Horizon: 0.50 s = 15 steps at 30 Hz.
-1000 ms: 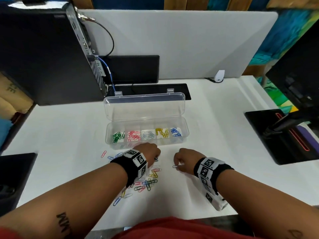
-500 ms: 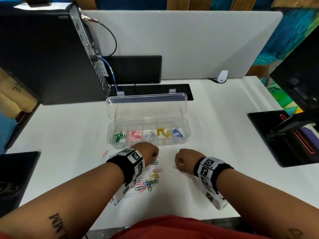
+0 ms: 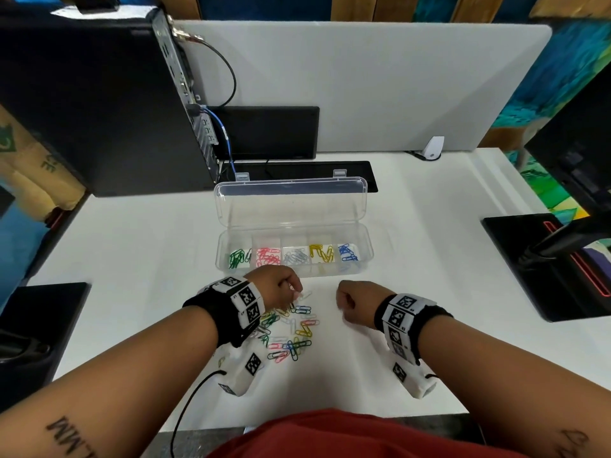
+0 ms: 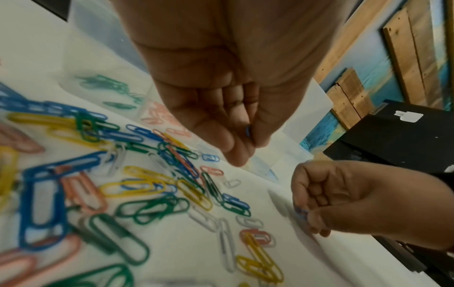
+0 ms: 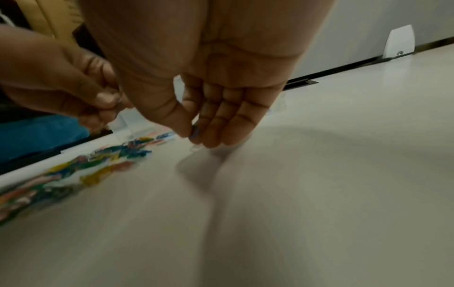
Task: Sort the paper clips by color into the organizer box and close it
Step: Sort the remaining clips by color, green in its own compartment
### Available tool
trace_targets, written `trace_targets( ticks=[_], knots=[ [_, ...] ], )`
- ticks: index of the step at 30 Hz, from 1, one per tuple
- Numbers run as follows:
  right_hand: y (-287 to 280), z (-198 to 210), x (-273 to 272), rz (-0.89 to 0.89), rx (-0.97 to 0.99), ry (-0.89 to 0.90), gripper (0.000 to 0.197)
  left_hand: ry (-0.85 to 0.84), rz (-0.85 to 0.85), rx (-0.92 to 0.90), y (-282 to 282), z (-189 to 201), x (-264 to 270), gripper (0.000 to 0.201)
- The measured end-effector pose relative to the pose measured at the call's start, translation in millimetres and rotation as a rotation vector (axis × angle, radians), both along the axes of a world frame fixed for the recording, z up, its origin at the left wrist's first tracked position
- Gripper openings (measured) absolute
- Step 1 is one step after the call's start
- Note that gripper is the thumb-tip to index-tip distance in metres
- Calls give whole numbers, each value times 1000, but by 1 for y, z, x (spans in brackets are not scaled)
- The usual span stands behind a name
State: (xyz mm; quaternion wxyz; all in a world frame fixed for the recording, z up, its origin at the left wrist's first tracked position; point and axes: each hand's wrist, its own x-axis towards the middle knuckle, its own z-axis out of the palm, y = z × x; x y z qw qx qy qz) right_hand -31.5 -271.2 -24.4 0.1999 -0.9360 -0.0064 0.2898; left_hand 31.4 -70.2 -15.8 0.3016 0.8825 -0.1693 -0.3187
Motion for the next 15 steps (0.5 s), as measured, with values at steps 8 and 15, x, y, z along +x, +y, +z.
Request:
trace_targets(
  ticks=[8,15],
  knots=[
    [24,3,11,-243,246,33,23,-60,-99,189,20,6,-16,26],
    [45,-6,21,-34,152,-3,11,-205,-367,348,18,0,-38,24]
  ],
)
